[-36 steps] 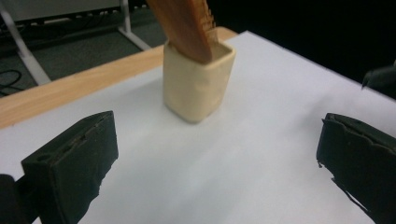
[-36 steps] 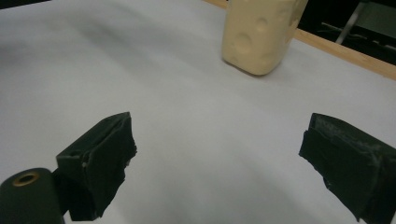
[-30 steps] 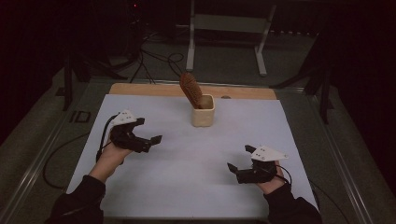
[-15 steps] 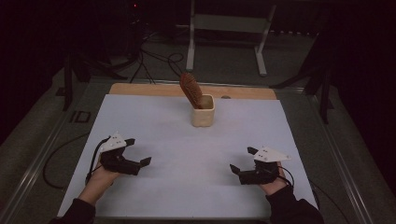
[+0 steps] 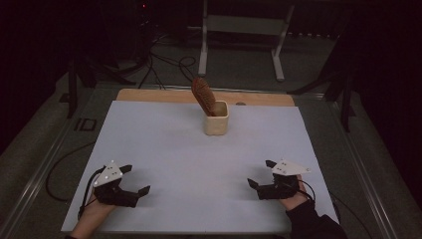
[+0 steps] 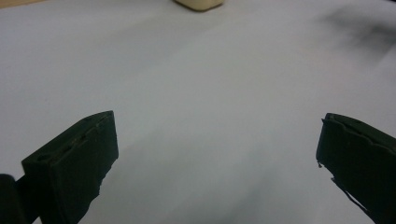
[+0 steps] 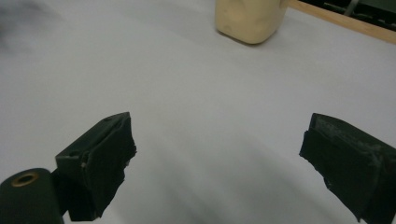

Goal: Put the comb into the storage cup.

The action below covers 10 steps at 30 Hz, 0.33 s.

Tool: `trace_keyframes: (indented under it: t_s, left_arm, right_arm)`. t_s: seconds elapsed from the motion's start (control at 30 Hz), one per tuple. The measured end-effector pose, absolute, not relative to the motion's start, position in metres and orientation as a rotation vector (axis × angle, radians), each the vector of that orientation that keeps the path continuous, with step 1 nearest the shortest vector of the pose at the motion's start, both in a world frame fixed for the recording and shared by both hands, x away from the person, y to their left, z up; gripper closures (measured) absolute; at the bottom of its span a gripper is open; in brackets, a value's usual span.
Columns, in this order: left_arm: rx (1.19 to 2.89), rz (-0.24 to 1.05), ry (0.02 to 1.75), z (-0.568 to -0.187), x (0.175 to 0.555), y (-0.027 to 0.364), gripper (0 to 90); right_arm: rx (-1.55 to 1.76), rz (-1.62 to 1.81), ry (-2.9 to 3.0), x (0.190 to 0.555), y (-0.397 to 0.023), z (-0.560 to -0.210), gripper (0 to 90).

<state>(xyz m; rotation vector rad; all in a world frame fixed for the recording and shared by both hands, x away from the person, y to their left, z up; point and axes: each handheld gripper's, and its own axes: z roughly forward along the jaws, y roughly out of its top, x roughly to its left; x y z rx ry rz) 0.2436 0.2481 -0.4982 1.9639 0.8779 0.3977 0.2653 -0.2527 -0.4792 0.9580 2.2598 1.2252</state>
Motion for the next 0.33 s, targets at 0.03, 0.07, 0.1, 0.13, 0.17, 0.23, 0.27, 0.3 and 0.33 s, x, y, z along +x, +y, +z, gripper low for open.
trace_keyframes:
  t_s: [0.03,0.07,0.1,0.13,0.17,0.23,0.27,0.3,0.33]
  left_arm:
    - [1.96,0.407,0.879,-0.4989,0.2409,0.2493,0.0]
    - [1.957,0.413,0.878,-0.4997,0.2383,0.2505,0.0]
    - [1.963,0.421,0.874,-0.5006,0.2359,0.2517,0.0]
    - [1.964,0.429,0.871,-0.5018,0.2338,0.2528,0.0]
    - [1.961,0.431,0.873,-0.503,0.2324,0.2543,0.0]
    - [1.956,0.431,0.879,-0.5047,0.2313,0.2569,0.0]
    - [1.955,0.43,0.88,-0.5052,0.2317,0.2578,0.0]
    - [1.953,0.434,0.885,-0.506,0.2322,0.2584,0.0]
    - [1.953,0.434,0.885,-0.506,0.2322,0.2584,0.0]
  right_arm:
    - [0.953,1.219,2.261,0.266,-0.2532,-0.4804,8.4]
    - [0.95,1.216,2.262,0.2664,-0.2533,-0.4815,8.4]
    - [0.952,1.215,2.263,0.2664,-0.2531,-0.4824,8.4]
    - [0.948,1.206,2.259,0.2667,-0.2529,-0.4834,8.4]
    - [0.944,1.199,2.264,0.2674,-0.2529,-0.4845,8.4]
    - [0.946,1.2,2.267,0.268,-0.252,-0.4862,8.4]
    - [0.944,1.195,2.267,0.2685,-0.2515,-0.4867,8.4]
    - [0.945,1.187,2.272,0.2685,-0.251,-0.4874,8.3]
    - [0.937,1.186,2.277,0.2688,-0.2506,-0.4882,8.4]
